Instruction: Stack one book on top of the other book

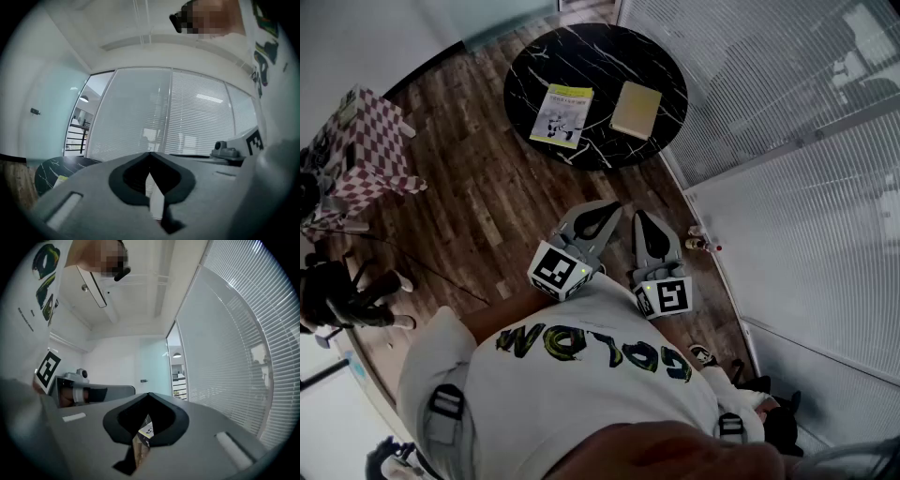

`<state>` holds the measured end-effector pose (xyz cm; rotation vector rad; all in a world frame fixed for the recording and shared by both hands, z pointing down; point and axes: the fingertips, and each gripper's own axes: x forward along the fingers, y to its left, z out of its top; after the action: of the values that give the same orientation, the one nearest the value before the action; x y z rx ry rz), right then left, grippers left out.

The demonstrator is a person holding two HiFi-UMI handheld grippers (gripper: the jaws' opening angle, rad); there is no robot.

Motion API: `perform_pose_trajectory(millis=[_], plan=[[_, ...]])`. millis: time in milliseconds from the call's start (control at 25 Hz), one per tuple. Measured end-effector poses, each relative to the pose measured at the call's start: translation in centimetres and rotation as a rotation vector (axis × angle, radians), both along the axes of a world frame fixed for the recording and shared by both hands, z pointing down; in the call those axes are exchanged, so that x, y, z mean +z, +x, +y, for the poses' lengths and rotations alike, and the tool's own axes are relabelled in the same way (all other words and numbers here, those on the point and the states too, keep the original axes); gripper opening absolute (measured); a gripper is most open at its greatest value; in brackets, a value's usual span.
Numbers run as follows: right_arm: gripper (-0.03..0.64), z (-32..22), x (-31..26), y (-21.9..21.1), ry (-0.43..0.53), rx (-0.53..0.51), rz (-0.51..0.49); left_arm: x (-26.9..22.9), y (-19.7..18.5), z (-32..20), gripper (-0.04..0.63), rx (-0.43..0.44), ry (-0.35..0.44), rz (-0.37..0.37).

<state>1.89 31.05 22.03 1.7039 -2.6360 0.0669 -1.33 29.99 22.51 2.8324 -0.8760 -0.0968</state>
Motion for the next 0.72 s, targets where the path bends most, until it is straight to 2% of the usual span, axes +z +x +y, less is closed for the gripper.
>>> perform_pose_trajectory(millis=[240, 720], plan=[[0.002, 0.0, -0.2, 1.1, 0.019, -0.001, 0.004, -0.1, 1.0, 0.0, 0.003, -0.008, -0.005, 0.002], [0.002, 2.0, -0.4, 3.6, 0.034, -0.023, -0.055, 0.5, 3.2, 1.8, 0.002, -0.041, -0.027, -0.011]])
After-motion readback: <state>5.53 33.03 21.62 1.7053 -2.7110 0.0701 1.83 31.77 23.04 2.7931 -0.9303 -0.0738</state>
